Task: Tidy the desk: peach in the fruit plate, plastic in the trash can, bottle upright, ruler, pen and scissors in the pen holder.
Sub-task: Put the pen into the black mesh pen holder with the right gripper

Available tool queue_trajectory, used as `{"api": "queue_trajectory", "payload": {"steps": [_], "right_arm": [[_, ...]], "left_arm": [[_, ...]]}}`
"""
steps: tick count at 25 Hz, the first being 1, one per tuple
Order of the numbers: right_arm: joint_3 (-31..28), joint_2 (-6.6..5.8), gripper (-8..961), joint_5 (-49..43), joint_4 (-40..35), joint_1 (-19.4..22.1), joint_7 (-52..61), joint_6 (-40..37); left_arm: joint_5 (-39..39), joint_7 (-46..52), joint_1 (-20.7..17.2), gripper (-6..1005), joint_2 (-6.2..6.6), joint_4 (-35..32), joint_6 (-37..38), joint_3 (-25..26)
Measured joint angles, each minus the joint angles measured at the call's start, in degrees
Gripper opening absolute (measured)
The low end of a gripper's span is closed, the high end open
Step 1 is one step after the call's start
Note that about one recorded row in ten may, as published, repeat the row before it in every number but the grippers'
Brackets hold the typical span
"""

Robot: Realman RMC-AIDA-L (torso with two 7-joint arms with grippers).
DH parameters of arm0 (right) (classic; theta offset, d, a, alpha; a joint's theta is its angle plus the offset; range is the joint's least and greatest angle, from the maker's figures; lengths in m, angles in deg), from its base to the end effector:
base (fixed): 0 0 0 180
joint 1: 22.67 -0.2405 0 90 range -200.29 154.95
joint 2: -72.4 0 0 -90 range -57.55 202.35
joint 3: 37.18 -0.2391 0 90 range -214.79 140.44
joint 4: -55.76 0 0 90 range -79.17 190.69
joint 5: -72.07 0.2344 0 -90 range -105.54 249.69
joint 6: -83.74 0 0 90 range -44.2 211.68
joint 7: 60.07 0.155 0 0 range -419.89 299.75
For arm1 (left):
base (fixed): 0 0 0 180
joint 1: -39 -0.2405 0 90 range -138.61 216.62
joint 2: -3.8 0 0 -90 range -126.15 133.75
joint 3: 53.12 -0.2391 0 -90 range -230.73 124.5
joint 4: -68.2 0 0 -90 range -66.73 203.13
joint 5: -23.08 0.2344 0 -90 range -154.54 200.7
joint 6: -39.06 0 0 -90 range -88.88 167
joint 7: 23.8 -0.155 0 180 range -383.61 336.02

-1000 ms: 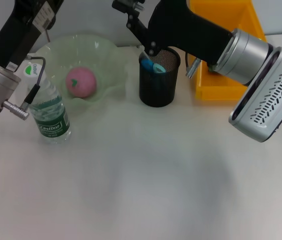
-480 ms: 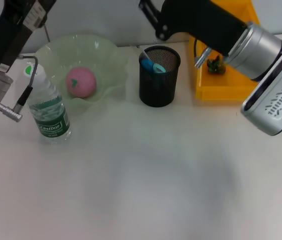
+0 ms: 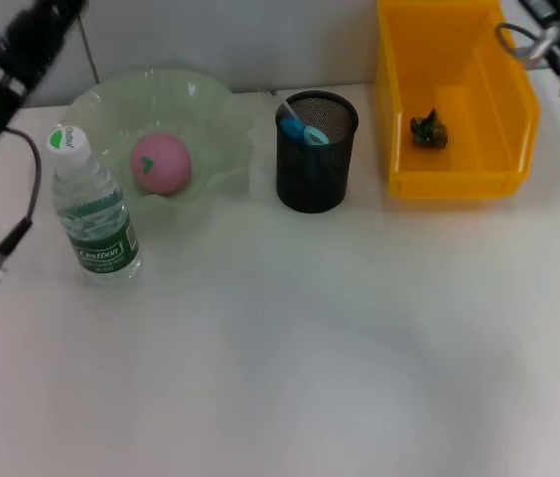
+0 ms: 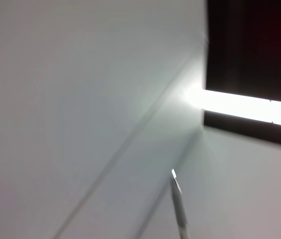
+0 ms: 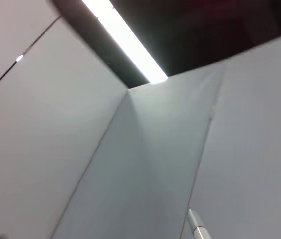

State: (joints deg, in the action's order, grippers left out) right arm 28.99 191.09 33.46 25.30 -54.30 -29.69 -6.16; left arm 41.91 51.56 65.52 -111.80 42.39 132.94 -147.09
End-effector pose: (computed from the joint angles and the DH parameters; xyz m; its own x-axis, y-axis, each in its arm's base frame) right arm 0.1569 0.3825 0.0596 0.3927 0.6055 -0.6922 -0.2908 -0.6323 -0.7181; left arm -0.1782 0.3407 0.0184 0.0344 0.2289 0.9728 0.4687 -0.8634 0.1866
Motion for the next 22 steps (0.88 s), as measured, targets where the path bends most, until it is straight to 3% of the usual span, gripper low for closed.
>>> {"api": "queue_trajectory", "payload": {"steps": [2, 3, 6, 9, 11, 13, 19, 22], "right_arm": [[-0.8, -0.85, 137, -5.3, -10.6, 4.6, 16.0, 5.3], [-0.8, -0.85, 137, -5.3, -10.6, 4.6, 16.0, 5.3], [-5.9, -1.22, 138, -17.5, -21.3, 7.4, 33.7, 9.6], [-14.0, -1.83, 138, -34.3, -31.1, 7.2, 55.3, 10.6], [-17.7, -2.95, 138, -44.6, -35.2, 5.8, 68.0, 9.4], [-20.5, -4.19, 138, -51.7, -37.0, 3.8, 76.0, 7.3], [-25.6, -8.04, 138, -71.0, -38.7, -5.0, 93.4, -1.8], [-25.8, -8.96, 138, -79.1, -39.1, -8.8, 98.5, -3.9]], "left_arm": [[2.3, -1.1, -0.1, 814, 0.58, 0.0, 0.2, 0.3], [4.6, -1.8, -0.2, 814, 1.04, 0.0, 0.3, 1.0], [13.7, -3.8, -0.9, 814, 1.93, -1.2, 0.7, 4.9], [19.6, -4.5, -1.4, 815, 2.28, -2.9, 1.1, 7.1], [31.3, -4.7, -2.3, 815, 2.66, -6.4, 1.4, 11.3], [38.2, -4.4, -2.3, 813, 2.39, -7.3, 1.2, 14.8], [47.7, -4.5, -2.3, 811, 1.36, -7.5, 1.0, 20.8], [50.8, -4.3, -1.9, 811, 1.33, -7.3, 0.8, 21.9]]}}
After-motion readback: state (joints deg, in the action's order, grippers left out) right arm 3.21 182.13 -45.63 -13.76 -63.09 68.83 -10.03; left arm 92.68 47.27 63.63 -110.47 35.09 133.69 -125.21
